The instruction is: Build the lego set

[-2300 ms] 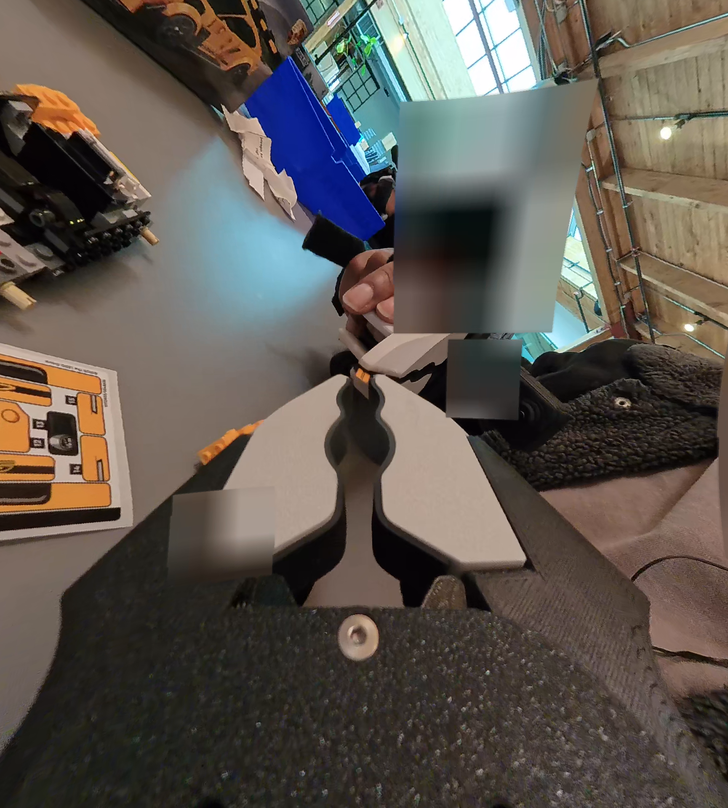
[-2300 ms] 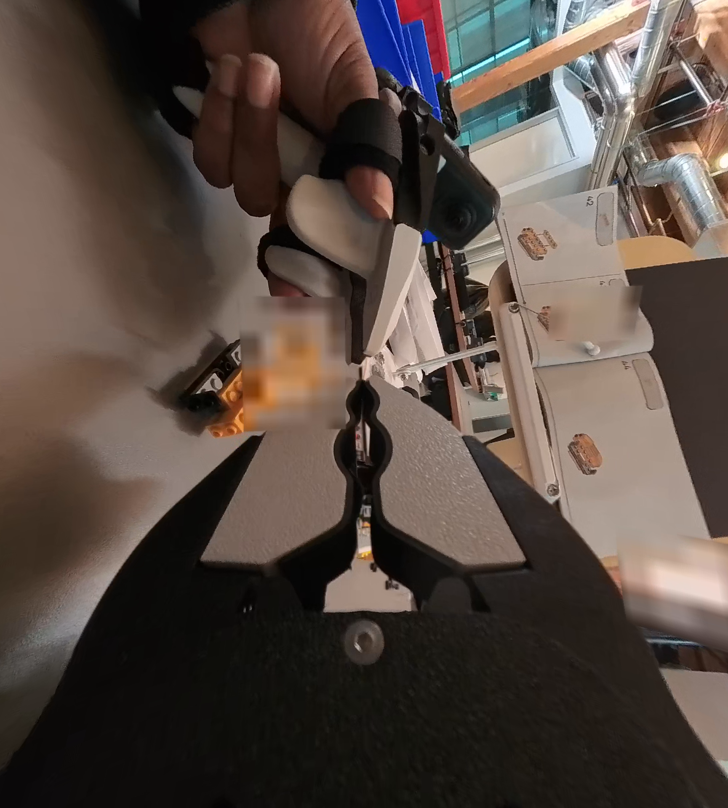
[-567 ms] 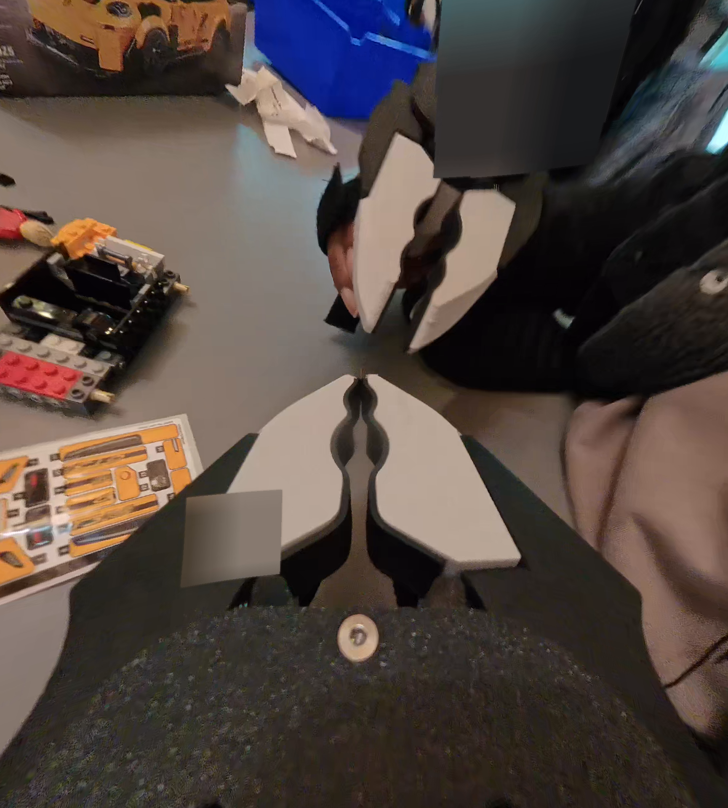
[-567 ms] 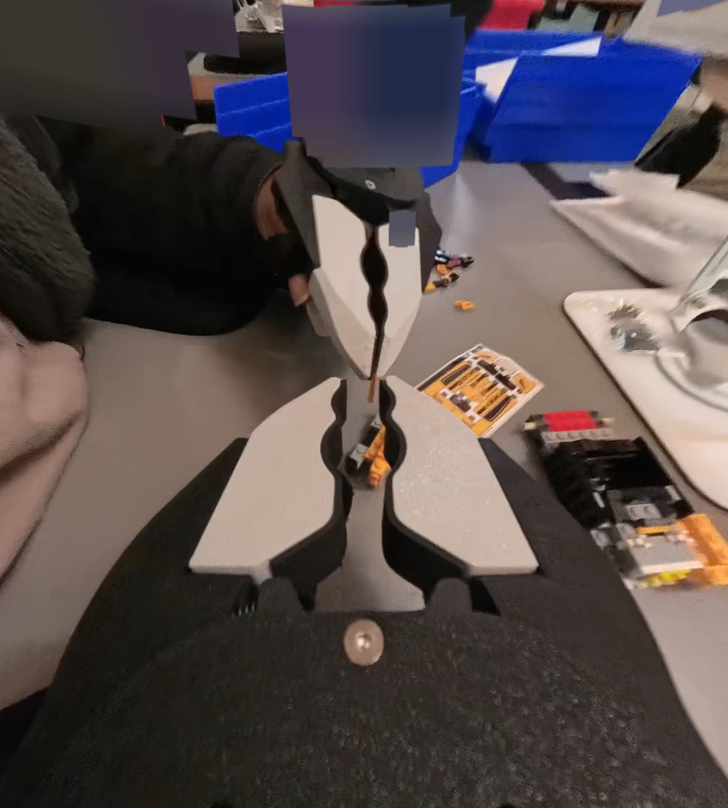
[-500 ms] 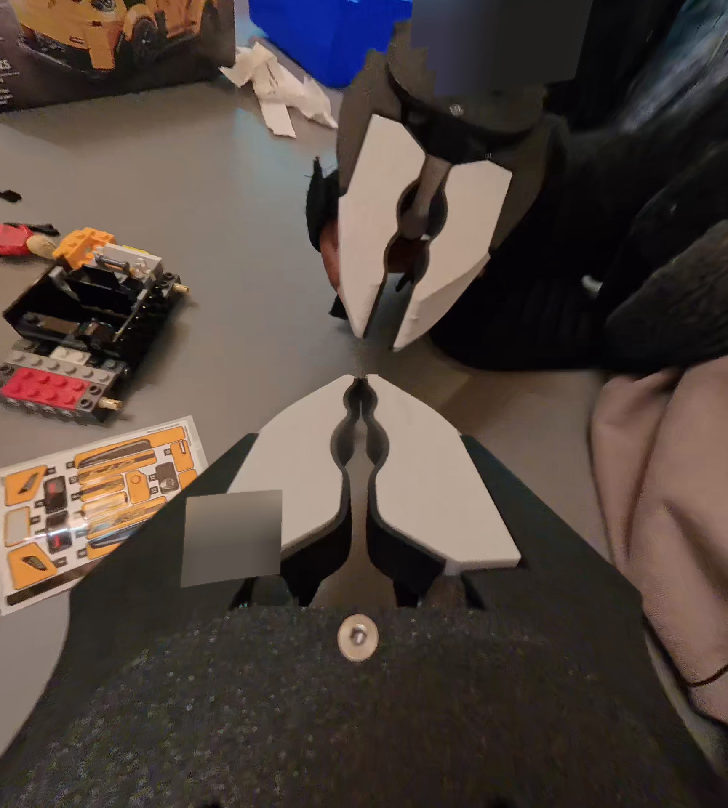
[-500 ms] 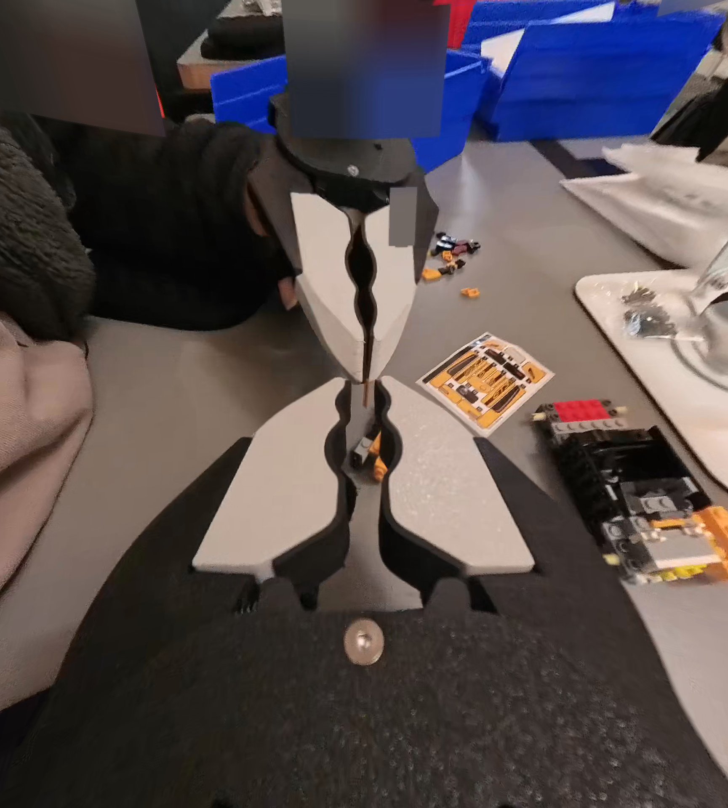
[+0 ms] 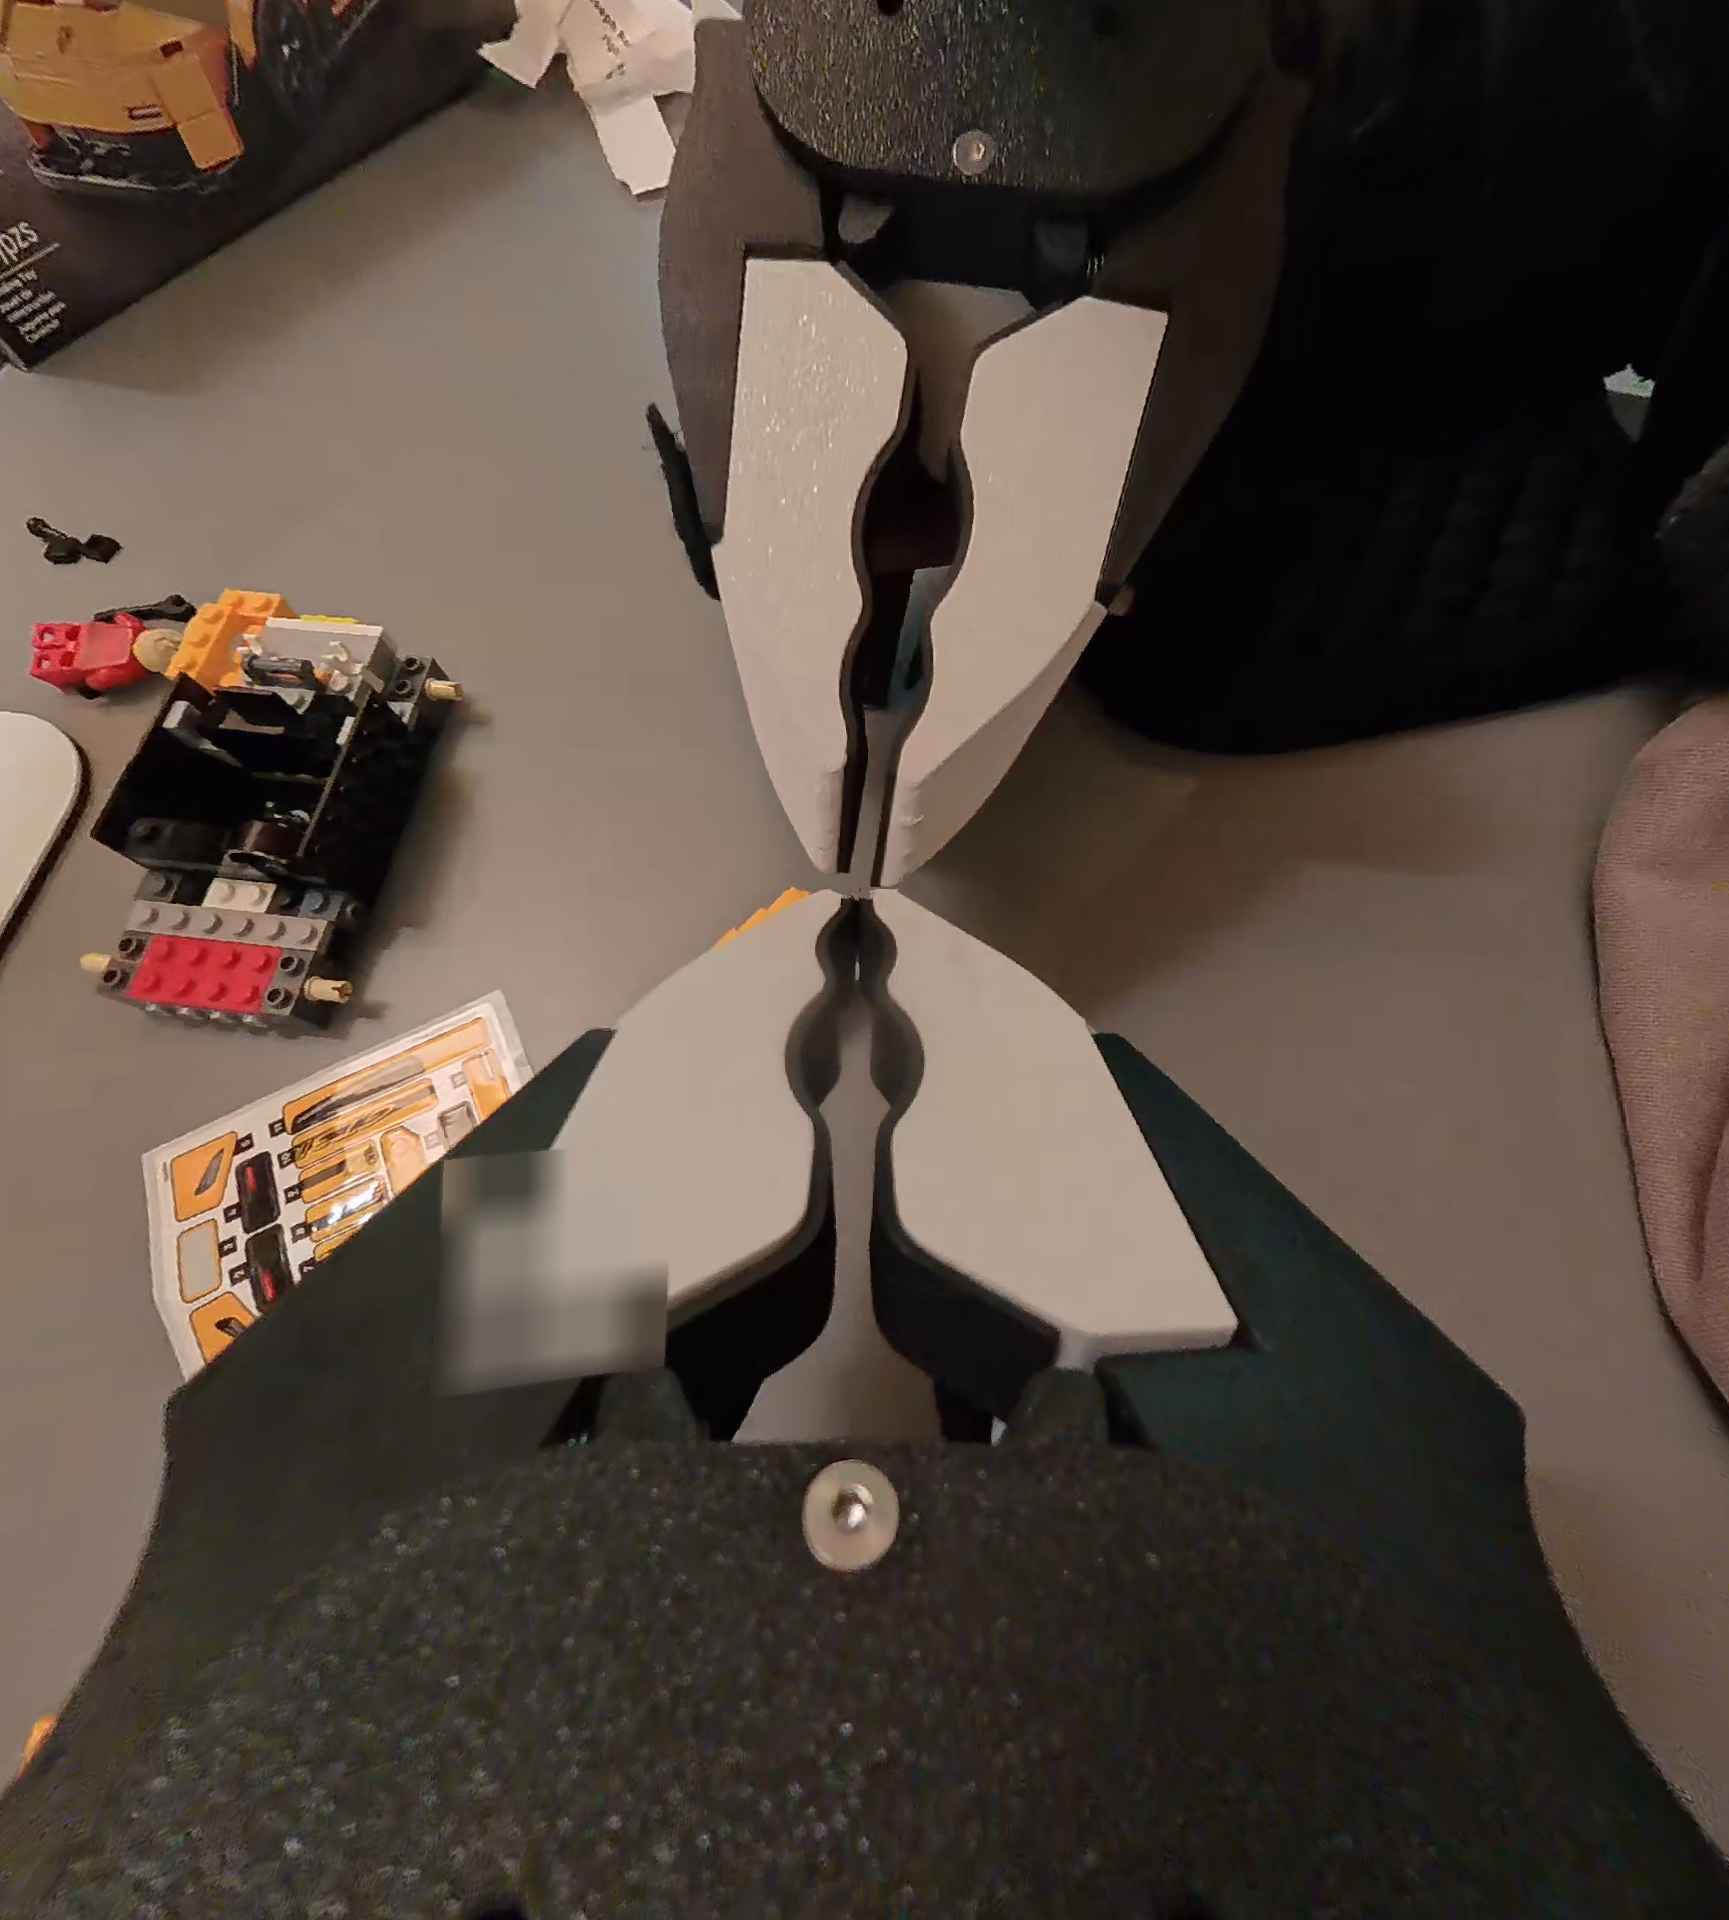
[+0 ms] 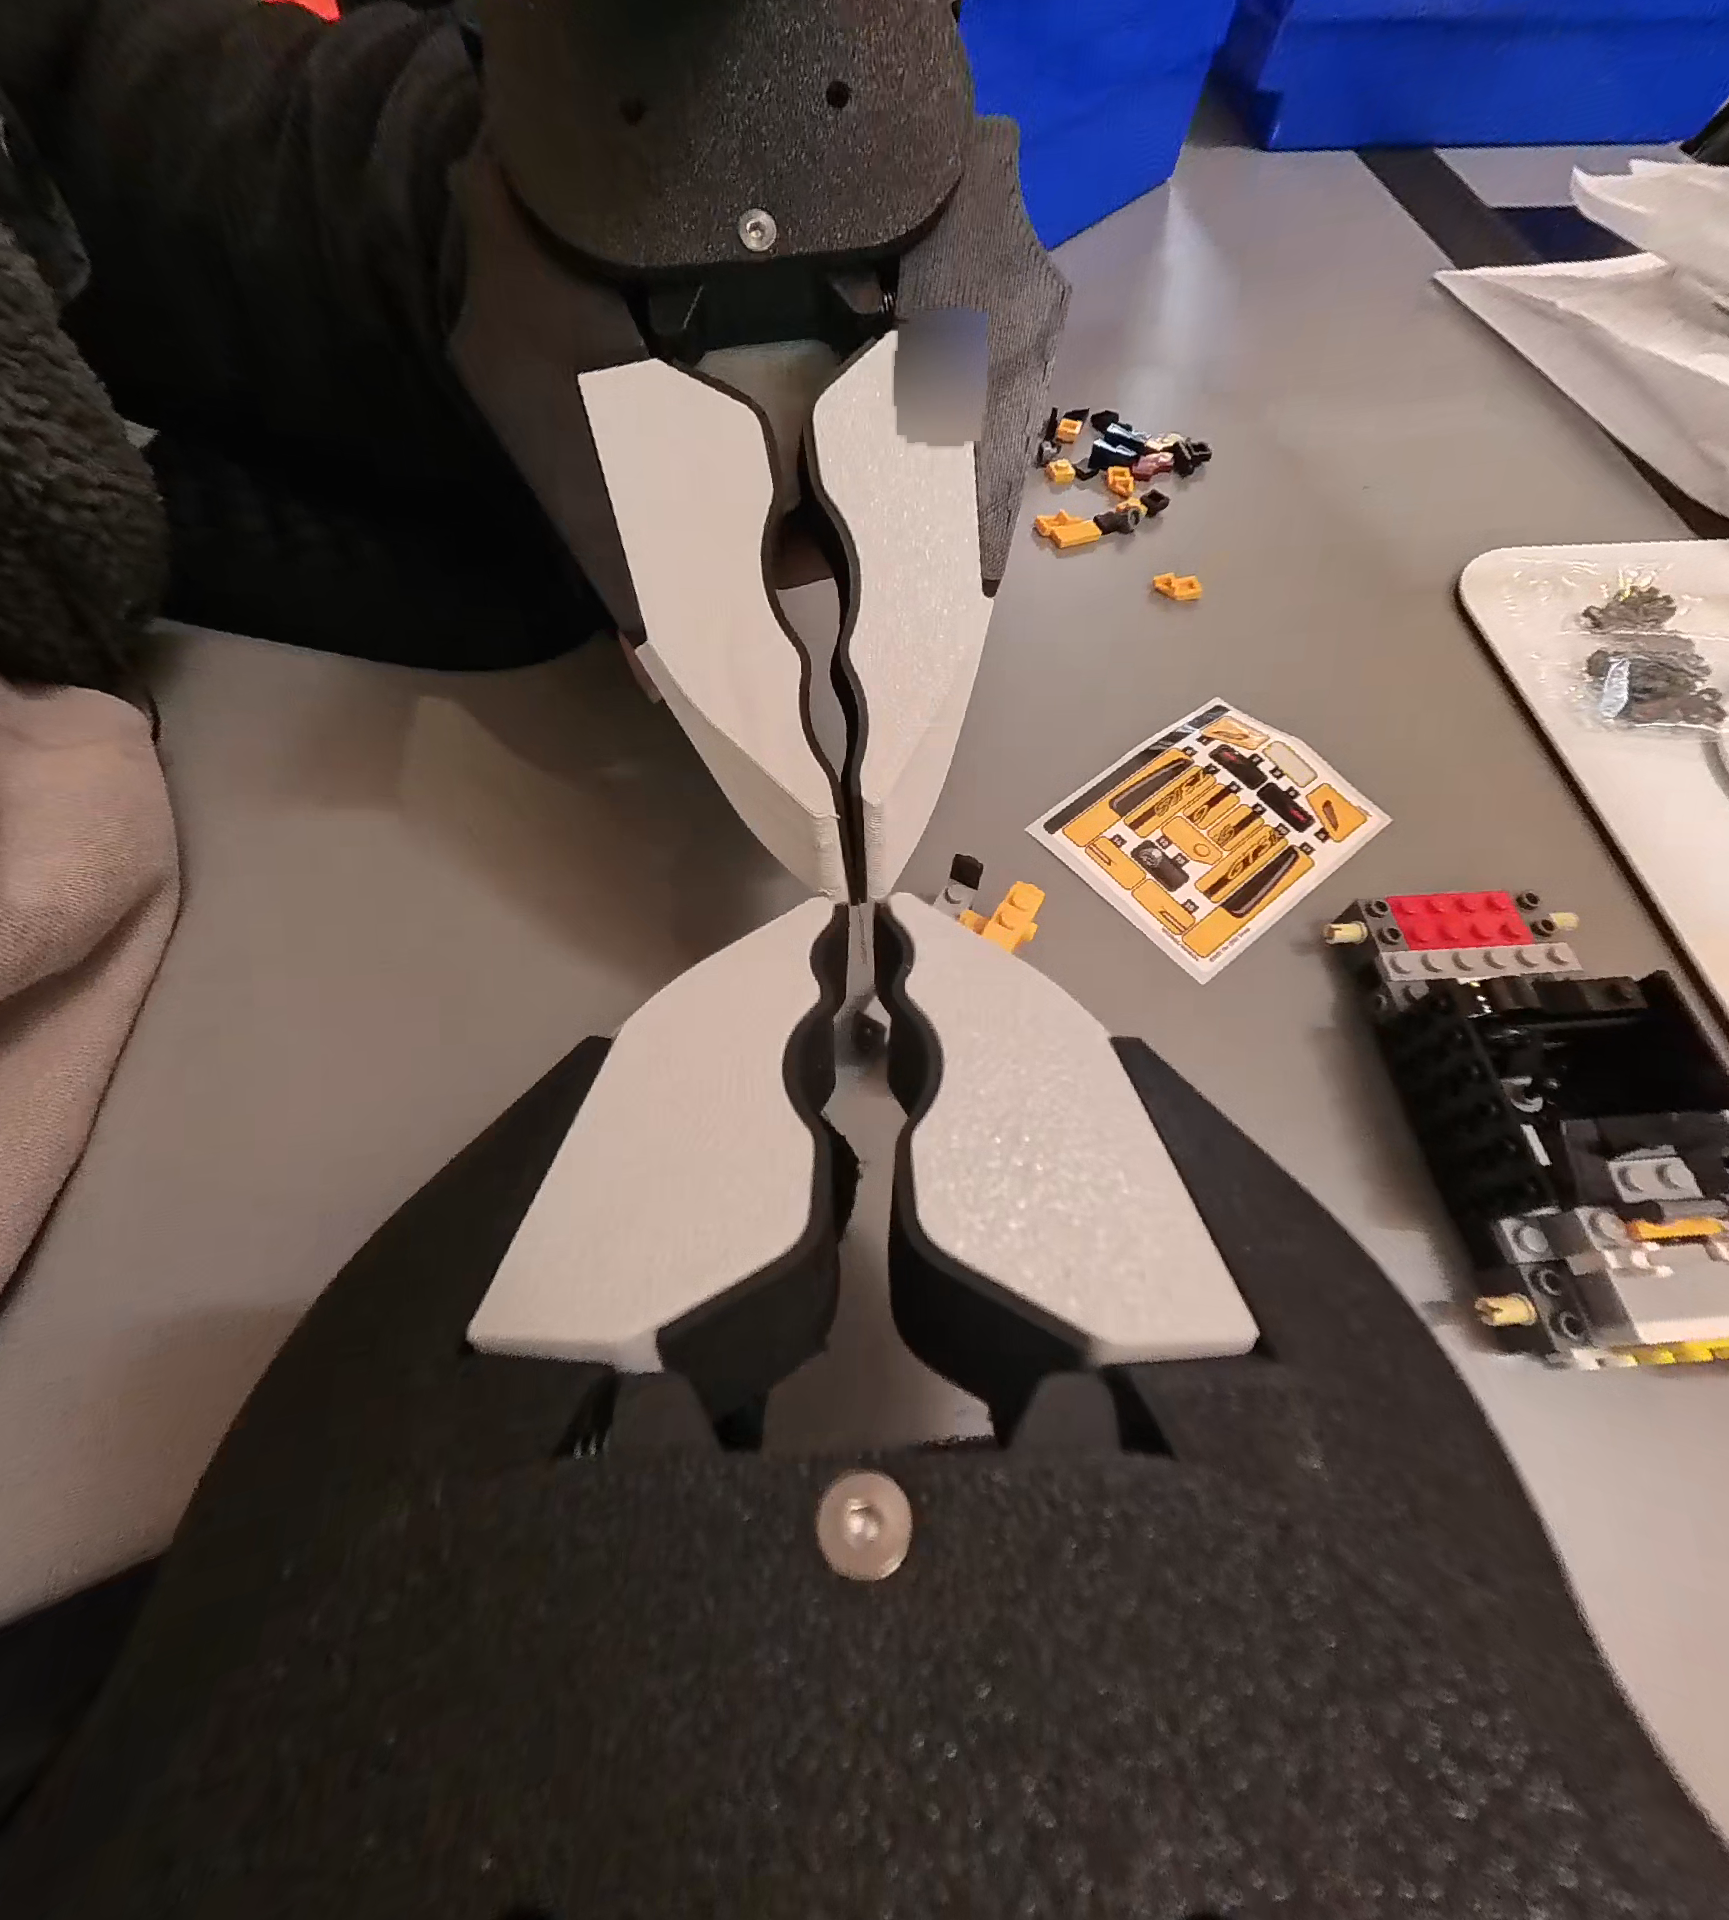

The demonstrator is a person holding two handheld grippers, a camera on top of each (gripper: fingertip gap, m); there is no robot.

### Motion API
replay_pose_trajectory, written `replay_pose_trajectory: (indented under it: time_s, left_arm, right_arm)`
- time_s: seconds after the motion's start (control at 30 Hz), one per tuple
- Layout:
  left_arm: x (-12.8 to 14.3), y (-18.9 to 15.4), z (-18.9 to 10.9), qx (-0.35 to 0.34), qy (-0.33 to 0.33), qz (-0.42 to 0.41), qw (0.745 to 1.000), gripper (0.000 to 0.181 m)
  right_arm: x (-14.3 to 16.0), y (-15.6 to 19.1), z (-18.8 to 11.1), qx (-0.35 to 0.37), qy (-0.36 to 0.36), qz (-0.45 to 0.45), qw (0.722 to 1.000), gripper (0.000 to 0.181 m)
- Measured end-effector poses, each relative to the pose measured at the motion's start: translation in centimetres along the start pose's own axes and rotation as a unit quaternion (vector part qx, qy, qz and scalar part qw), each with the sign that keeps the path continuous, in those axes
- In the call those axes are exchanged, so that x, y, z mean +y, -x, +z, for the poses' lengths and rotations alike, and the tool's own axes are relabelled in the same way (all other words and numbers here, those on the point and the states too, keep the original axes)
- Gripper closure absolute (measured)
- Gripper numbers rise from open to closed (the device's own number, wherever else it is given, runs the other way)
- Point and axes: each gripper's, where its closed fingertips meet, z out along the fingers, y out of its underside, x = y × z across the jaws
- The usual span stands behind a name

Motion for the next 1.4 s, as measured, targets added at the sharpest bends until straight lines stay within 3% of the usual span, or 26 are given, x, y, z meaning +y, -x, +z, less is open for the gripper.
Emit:
replay_pose_trajectory:
  time_s: [0.43, 0.63, 0.97, 1.1, 1.4]
  left_arm:
    - [-0.2, -0.1, -0.1, -0.002, -0.006, 0.011, 1.000, 0.181]
    - [-2.2, 0.1, -1.1, 0.027, -0.091, -0.041, 0.995, 0.175]
    - [-4.6, 0.7, -2.4, 0.101, -0.217, -0.171, 0.956, 0.169]
    - [-5.4, 0.9, -3.0, 0.130, -0.254, -0.217, 0.933, 0.172]
    - [-5.5, 0.9, -2.9, 0.137, -0.258, -0.234, 0.927, 0.177]
  right_arm:
    - [-0.3, 0.2, -0.1, -0.013, -0.014, 0.007, 1.000, 0.181]
    - [-2.1, -0.5, -1.3, -0.033, -0.091, 0.064, 0.993, 0.181]
    - [-5.6, -2.0, -3.8, -0.061, -0.236, 0.168, 0.955, 0.181]
    - [-5.9, -1.9, -3.7, -0.060, -0.245, 0.169, 0.953, 0.181]
    - [-6.1, -1.8, -3.7, -0.070, -0.256, 0.182, 0.947, 0.181]
